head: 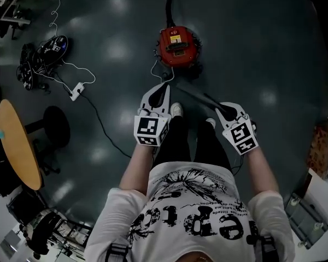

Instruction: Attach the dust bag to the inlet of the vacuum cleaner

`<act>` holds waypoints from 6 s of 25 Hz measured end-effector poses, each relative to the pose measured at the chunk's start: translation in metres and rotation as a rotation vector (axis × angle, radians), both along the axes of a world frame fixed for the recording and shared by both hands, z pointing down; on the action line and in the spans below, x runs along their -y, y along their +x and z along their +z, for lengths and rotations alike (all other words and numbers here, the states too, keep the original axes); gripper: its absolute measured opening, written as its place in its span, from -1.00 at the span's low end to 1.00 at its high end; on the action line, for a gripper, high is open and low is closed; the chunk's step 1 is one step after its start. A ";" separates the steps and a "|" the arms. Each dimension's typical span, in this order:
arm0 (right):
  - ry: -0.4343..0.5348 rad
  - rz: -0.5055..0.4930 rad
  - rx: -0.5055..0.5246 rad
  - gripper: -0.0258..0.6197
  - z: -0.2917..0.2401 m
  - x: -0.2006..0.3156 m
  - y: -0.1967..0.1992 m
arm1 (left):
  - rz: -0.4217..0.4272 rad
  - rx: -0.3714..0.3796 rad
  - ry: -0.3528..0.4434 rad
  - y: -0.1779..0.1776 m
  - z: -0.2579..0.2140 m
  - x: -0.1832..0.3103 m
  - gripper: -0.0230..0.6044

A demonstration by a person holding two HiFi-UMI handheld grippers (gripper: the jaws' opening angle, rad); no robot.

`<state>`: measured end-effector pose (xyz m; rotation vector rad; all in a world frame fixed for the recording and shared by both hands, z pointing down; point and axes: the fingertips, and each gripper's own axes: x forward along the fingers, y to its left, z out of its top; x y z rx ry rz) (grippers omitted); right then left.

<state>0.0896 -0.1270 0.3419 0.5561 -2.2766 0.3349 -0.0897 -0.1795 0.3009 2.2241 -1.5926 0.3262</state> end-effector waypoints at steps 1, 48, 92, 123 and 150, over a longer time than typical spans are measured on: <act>-0.007 -0.021 0.005 -0.84 0.007 0.004 -0.001 | 0.014 0.018 0.009 0.006 0.003 0.004 -0.92; 0.274 -0.482 0.036 -0.84 0.418 0.115 -0.049 | 0.368 0.373 0.243 0.036 0.386 0.158 -0.92; 0.293 -0.374 0.022 -0.77 0.409 0.151 -0.060 | 0.382 0.407 0.179 0.040 0.388 0.156 -0.92; 0.270 0.313 0.606 -0.92 0.175 0.219 -0.007 | -0.132 -0.078 0.311 -0.006 0.225 0.132 -0.92; 0.484 0.305 0.484 -0.92 -0.264 0.070 0.102 | -0.312 0.032 0.344 0.065 -0.225 -0.078 -0.92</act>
